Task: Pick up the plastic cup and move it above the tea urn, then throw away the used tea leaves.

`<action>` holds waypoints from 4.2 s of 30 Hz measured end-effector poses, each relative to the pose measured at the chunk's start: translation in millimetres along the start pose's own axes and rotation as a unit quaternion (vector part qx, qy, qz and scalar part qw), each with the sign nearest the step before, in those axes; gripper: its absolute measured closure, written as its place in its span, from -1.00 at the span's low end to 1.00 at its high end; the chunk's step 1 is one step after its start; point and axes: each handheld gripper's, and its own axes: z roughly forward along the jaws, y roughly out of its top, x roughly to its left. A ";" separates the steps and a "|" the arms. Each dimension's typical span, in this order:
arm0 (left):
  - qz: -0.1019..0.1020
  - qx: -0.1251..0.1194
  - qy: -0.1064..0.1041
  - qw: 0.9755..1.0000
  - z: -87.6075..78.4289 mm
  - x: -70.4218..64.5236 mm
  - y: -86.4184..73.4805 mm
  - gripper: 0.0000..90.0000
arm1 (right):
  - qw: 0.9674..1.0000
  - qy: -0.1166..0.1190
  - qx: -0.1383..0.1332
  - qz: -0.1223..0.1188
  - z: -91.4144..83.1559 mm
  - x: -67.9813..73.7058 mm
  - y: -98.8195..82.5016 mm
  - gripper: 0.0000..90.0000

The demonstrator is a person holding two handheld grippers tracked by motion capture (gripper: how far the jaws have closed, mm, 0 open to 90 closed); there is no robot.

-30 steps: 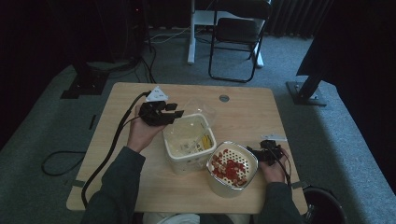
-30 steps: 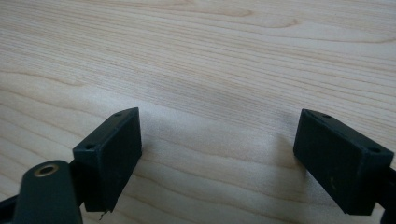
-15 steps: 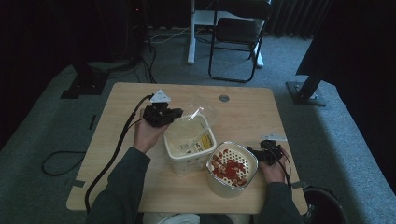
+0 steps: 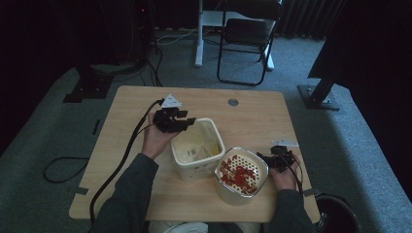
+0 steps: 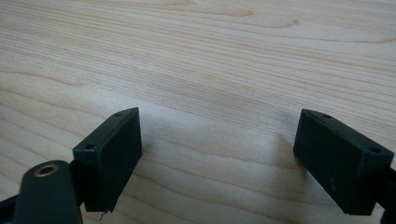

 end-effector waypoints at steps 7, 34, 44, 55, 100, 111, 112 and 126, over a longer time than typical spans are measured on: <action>-0.002 -0.009 -0.002 1.000 -8.7 3.0 1.2 0.17 | 1.000 0.000 0.000 0.000 0.0 0.1 0.0 -0.67; -0.047 -0.024 0.082 0.995 -45.8 51.6 -37.2 -0.02 | 1.000 0.002 0.000 -0.001 0.0 -0.2 0.1 -0.67; -0.081 -0.015 0.119 0.990 -53.2 79.4 -66.2 -0.19 | 1.000 0.002 0.000 -0.001 0.1 -0.3 0.1 -0.67; -0.113 -0.026 0.151 0.982 -57.5 104.1 -101.2 -0.25 | 1.000 0.003 0.001 -0.001 0.1 -0.4 0.2 -0.67; -0.153 0.039 0.163 0.974 46.1 133.0 -122.0 0.31 | 1.000 0.008 -0.017 -0.006 -2.5 -0.6 -0.6 -0.12; -0.145 0.003 0.120 0.982 12.2 130.0 -126.8 0.06 | 1.000 0.010 -0.016 -0.007 -3.1 -1.6 -1.0 -0.14; -0.141 -0.002 0.116 0.983 9.5 128.3 -127.8 0.02 | 1.000 0.010 -0.016 -0.007 -3.1 -1.6 -1.0 -0.14; -0.071 -0.032 0.052 0.996 8.4 101.6 -122.4 -0.37 | 1.000 0.008 -0.016 -0.006 -2.8 -1.9 -0.9 -0.16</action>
